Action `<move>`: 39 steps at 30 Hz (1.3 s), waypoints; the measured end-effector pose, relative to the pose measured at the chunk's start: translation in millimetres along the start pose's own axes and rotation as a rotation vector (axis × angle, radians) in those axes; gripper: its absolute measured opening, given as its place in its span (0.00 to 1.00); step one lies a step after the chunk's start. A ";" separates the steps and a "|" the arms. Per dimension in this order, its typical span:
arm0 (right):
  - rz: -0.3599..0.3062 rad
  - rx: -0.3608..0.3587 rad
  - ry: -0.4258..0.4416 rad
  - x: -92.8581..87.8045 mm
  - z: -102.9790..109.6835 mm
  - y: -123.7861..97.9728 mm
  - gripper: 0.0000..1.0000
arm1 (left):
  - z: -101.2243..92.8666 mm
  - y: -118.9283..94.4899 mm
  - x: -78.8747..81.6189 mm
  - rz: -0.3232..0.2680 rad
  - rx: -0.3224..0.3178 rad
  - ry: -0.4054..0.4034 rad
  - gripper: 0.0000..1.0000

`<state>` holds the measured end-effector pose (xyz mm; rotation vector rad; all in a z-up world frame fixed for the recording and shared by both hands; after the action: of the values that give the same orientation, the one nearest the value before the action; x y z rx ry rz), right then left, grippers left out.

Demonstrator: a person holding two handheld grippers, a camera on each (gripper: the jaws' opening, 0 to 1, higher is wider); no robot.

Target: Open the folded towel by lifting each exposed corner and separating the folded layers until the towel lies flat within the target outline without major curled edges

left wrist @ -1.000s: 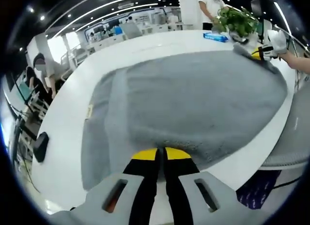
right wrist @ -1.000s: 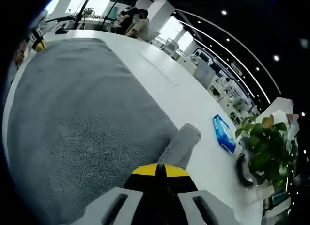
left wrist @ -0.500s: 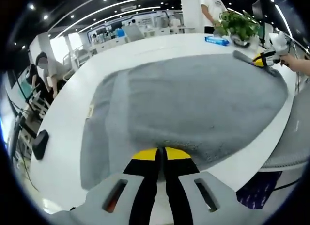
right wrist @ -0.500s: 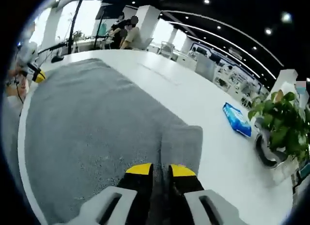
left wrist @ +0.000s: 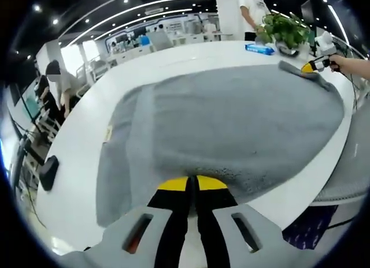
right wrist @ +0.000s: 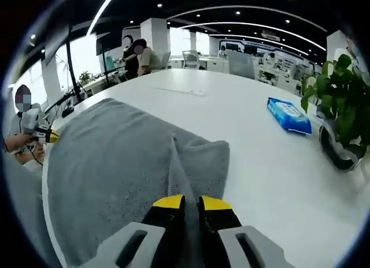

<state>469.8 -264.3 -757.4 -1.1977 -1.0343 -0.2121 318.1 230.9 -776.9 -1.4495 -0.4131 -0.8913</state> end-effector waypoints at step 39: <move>0.077 -0.331 0.301 -60.2 -106.4 -22.7 0.00 | 1.8 0.0 -1.0 -0.017 0.005 -0.021 0.03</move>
<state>480.4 -384.7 -786.8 -1.4489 -0.7044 -0.5027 317.9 232.9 -777.4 -1.4533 -0.4436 -0.8885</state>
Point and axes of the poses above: the point that each gripper's makers call its tool centre point, and the gripper's own axes: y roughly forward along the fingers, z roughly to its left, x roughly out of its top, the point moved 5 cm from there along -y, roughly backward along the fingers, and after that the axes turned 2 degrees about z, right-handed, at the moved point
